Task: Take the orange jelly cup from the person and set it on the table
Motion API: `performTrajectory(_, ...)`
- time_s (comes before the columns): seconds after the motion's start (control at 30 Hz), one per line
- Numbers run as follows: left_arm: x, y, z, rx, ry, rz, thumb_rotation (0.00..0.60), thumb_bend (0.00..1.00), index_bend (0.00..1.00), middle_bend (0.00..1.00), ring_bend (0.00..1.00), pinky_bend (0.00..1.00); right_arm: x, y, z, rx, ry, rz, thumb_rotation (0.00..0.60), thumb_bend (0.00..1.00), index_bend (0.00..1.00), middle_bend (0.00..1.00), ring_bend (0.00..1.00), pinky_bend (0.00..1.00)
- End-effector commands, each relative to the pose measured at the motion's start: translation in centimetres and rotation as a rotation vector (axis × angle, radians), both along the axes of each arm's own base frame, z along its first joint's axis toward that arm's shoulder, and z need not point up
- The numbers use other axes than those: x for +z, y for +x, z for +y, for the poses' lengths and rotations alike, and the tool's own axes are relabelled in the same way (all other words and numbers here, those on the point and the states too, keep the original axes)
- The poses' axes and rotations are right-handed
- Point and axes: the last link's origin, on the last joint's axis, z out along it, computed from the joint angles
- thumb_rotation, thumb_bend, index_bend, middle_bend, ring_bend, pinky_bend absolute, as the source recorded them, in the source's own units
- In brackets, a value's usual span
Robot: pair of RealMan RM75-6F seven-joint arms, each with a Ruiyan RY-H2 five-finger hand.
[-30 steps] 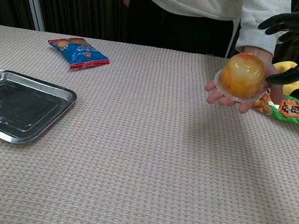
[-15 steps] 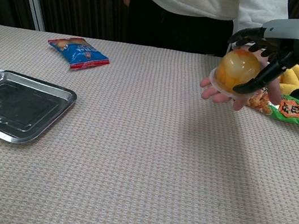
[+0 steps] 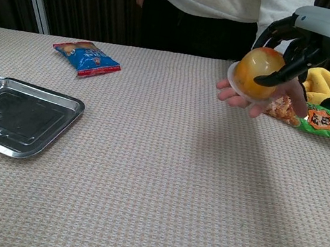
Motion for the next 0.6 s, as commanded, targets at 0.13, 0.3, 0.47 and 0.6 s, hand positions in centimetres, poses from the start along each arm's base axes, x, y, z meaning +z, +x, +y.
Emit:
performTrajectory(0.13, 0.0, 0.0, 0.0, 0.000, 0.000, -0.001, 0.600, 0.21, 0.00, 0.00, 0.00, 0.00, 1.3, 0.1, 0.7, 0.019, -0.040, -0.025, 0.600, 0.26, 0.69, 0.56, 0.51, 0.62)
performTrajectory(0.3, 0.0, 0.0, 0.0, 0.000, 0.000, -0.005, 0.600, 0.21, 0.00, 0.00, 0.00, 0.00, 3.8, -0.7, 1.8, 0.023, -0.070, -0.016, 0.600, 0.26, 0.69, 0.56, 0.51, 0.62)
performTrajectory(0.47, 0.0, 0.0, 0.0, -0.002, 0.001, -0.004, 0.600, 0.21, 0.00, 0.00, 0.00, 0.00, 6.2, -3.3, 3.5, -0.014, -0.107, 0.025, 0.600, 0.26, 0.69, 0.56, 0.51, 0.62)
performTrajectory(0.6, 0.0, 0.1, 0.0, -0.004, 0.003, 0.004, 0.600, 0.21, 0.00, 0.00, 0.00, 0.00, 7.5, -7.2, 5.8, -0.066, -0.123, 0.054, 0.600, 0.26, 0.69, 0.56, 0.51, 0.62)
